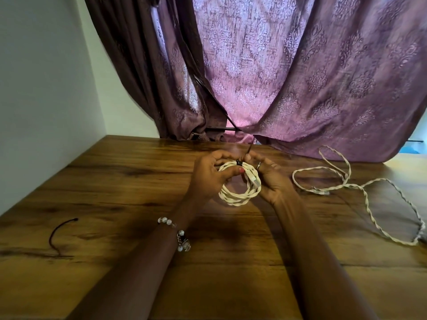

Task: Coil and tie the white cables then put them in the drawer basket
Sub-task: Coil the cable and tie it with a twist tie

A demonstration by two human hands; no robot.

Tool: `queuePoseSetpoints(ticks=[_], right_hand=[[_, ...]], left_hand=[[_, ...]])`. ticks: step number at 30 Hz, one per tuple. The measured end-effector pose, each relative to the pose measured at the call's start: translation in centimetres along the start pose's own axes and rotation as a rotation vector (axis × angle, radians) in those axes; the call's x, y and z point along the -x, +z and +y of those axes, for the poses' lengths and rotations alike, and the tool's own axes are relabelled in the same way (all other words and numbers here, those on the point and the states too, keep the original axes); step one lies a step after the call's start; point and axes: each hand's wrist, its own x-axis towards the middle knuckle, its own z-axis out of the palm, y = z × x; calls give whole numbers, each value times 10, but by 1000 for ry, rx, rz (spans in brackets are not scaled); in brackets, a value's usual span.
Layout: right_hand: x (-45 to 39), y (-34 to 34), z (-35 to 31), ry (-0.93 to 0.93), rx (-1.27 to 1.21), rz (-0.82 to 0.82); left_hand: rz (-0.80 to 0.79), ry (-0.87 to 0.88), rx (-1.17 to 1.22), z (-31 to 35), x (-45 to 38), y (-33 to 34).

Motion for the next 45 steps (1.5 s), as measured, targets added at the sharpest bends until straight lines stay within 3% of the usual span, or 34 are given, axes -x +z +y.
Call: queuePoseSetpoints(ticks=[10, 18, 30, 37, 45], right_hand=[[9, -2, -8, -295, 228, -120], [15, -10, -18, -559, 671, -189], [17, -13, -21, -705, 856, -164], [15, -6, -16, -949, 1156, -115], [18, 1, -13, -1127, 1331, -73]], left_hand=[[-37, -36, 79, -2, -3, -2], [-86, -88, 60, 0, 0, -4], [-27, -140, 55, 0, -3, -8], [-19, -132, 1, -1, -5, -11], [1, -134, -68, -7, -8, -12]])
